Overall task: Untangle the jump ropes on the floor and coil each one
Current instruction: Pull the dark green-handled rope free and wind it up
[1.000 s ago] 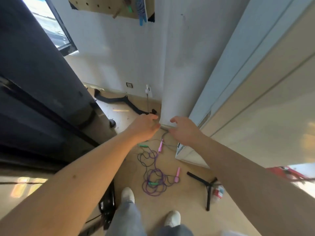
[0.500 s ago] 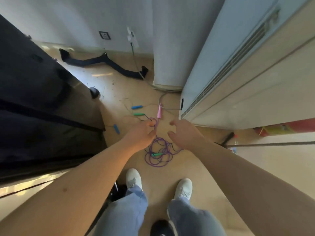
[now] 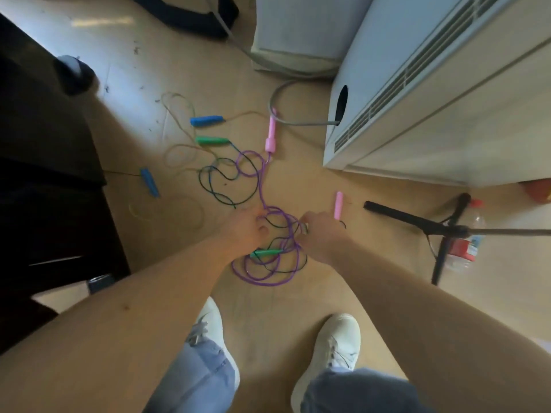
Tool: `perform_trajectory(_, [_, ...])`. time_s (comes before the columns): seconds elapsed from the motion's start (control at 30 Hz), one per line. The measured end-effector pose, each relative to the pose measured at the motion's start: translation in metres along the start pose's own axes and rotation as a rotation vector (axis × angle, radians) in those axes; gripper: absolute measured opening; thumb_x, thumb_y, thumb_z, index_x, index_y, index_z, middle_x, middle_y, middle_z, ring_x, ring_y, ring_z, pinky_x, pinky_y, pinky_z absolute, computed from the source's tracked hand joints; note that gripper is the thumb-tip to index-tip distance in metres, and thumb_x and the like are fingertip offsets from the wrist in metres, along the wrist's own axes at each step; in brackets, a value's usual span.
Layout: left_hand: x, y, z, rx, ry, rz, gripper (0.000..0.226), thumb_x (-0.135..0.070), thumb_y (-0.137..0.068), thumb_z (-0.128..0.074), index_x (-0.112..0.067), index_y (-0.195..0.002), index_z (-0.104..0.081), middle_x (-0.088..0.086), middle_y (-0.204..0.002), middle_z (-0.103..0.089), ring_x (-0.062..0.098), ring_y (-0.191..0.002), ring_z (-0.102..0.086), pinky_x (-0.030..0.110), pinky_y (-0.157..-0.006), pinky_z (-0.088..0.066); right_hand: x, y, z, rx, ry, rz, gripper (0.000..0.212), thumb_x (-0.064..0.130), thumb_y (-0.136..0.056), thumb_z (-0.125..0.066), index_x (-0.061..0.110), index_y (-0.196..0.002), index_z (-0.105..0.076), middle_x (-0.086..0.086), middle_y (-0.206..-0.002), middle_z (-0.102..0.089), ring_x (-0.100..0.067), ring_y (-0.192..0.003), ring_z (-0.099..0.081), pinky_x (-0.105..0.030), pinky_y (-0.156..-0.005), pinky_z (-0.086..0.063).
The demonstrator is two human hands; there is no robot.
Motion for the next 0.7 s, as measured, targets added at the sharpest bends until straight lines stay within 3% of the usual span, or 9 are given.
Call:
perform_trajectory(0.07, [0.022, -0.031, -0.03, 0.016, -0.005, 0.007, 0.043, -0.021, -0.094, -0.059, -0.02, -0.137, -0.056, 0.007, -0.131, -0.062, 0.024, -0.116, -0.061, 0.033, -0.101, -0.048, -0.009, -0.028, -0.029, 0.007, 0.036, 0.004, 0.038, 0.025, -0.095, -0.054, 0.019, -0.133, -0.054, -0.013, -0.124, -0.055, -0.036, -0.11, -0.06, -0.042, -0.088, -0.054])
perform_trajectory(0.2, [0.05, -0.066, -0.08, 0.086, -0.103, -0.009, 0.046, -0.025, -0.09, -0.065, -0.022, -0.136, -0.056, 0.004, -0.128, -0.064, 0.022, -0.113, -0.062, 0.03, -0.097, -0.048, -0.014, -0.068, -0.079, -0.007, 0.105, 0.061, 0.039, 0.02, -0.092, -0.052, 0.017, -0.13, -0.052, -0.011, -0.125, -0.054, -0.034, -0.12, -0.052, -0.038, -0.089, -0.048])
perform_trajectory(0.33, [0.061, -0.085, -0.117, 0.129, -0.109, -0.028, 0.053, -0.05, -0.08, -0.072, -0.026, -0.126, -0.062, 0.005, -0.119, -0.066, 0.026, -0.111, -0.064, 0.037, -0.094, -0.053, -0.018, -0.092, -0.118, 0.031, 0.178, 0.098, 0.053, 0.017, -0.084, -0.057, 0.021, -0.135, -0.047, -0.013, -0.144, -0.034, -0.033, -0.134, -0.036, -0.048, -0.104, -0.045])
perform_trajectory(0.43, [0.066, -0.095, -0.129, 0.08, -0.213, -0.032, 0.065, -0.055, -0.08, -0.072, -0.028, -0.136, -0.055, 0.007, -0.124, -0.059, 0.029, -0.116, -0.059, 0.036, -0.098, -0.049, -0.023, -0.096, -0.132, 0.022, 0.221, 0.089, 0.05, 0.015, -0.086, -0.059, 0.023, -0.133, -0.044, -0.011, -0.144, -0.025, -0.034, -0.132, -0.033, -0.049, -0.096, -0.048])
perform_trajectory(0.57, [0.06, -0.103, -0.138, 0.067, -0.422, -0.073, 0.035, -0.05, -0.087, -0.065, -0.036, -0.118, -0.064, 0.004, -0.122, -0.058, 0.029, -0.12, -0.056, 0.039, -0.096, -0.044, -0.025, -0.1, -0.126, -0.088, 0.296, 0.082, 0.043, 0.012, -0.089, -0.056, 0.021, -0.13, -0.048, -0.012, -0.135, -0.031, -0.032, -0.128, -0.036, -0.044, -0.086, -0.049])
perform_trajectory(0.7, [0.051, -0.092, -0.14, 0.042, -0.484, -0.169, 0.029, -0.043, -0.092, -0.059, -0.026, -0.117, -0.058, 0.003, -0.12, -0.064, 0.028, -0.117, -0.059, 0.039, -0.092, -0.041, -0.028, -0.097, -0.121, -0.113, 0.278, 0.081, 0.039, 0.02, -0.09, -0.058, 0.021, -0.129, -0.049, -0.011, -0.132, -0.033, -0.031, -0.127, -0.037, -0.044, -0.084, -0.049])
Point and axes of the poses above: each hand's wrist, its own y-axis away from the middle knuckle, its own z-axis out of the back of the hand, x = y × z, the point moved 6 cm from there along -y, towards the middle knuckle
